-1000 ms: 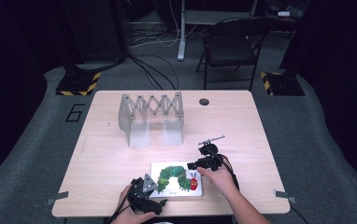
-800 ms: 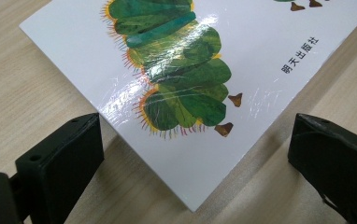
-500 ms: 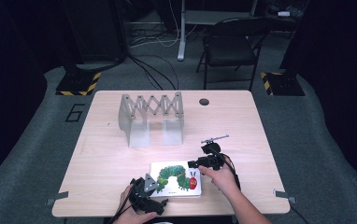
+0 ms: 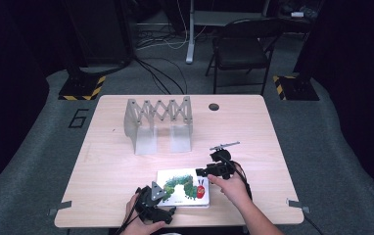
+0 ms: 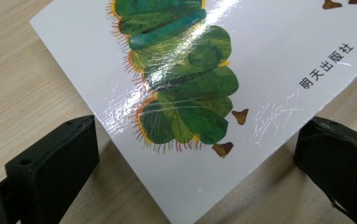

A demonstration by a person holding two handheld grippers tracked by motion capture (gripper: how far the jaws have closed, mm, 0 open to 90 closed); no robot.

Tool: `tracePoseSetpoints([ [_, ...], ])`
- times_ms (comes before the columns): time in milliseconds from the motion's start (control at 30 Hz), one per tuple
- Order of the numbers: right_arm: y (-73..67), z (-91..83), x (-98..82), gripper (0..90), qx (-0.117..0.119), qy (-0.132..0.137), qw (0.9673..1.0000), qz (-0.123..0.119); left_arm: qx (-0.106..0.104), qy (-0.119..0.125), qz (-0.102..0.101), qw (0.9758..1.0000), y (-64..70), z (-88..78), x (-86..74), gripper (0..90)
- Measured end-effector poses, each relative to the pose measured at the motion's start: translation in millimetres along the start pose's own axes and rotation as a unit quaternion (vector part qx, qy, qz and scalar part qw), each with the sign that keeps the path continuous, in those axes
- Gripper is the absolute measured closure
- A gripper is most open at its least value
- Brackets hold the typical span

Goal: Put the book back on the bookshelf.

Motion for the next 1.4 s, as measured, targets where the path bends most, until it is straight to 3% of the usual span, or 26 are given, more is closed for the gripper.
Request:
tracePoseSetpoints([
  [433, -2.1, -0.8, 2.9, 40.8, 0.007, 0.013, 0.9999, -0.009, 0.02, 0.0, -0.018, 0.9996, 2.5, 0.7, 1.5, 0.0],
  [567, -2.6, 0.9, 3.5, 40.9, 0.008, 0.012, 0.9999, -0.005, 0.042, 0.004, 0.01, 0.9991, 7.2, -1.0, 4.3, 0.8],
  [867, -2.1, 2.4, 3.6, 41.1, 0.011, 0.014, 0.9998, -0.005, 0.048, 0.007, 0.032, 0.9983, 9.3, -2.7, 5.3, 3.0],
  [1400, 1.9, 6.1, 2.2, 41.7, 0.011, 0.004, 0.9999, -0.001, 0.063, 0.02, 0.048, 0.9966, 13.2, -3.7, 5.3, 5.8],
])
Point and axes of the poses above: each handheld gripper's, and its own axes: z roughly forward along the jaws, x roughly out of its top, y roughly to its right, the point moved 3 cm from there along z, roughly forward along the jaws, and after that the axes turned 3 degrees about z, right-handed, at the moved point
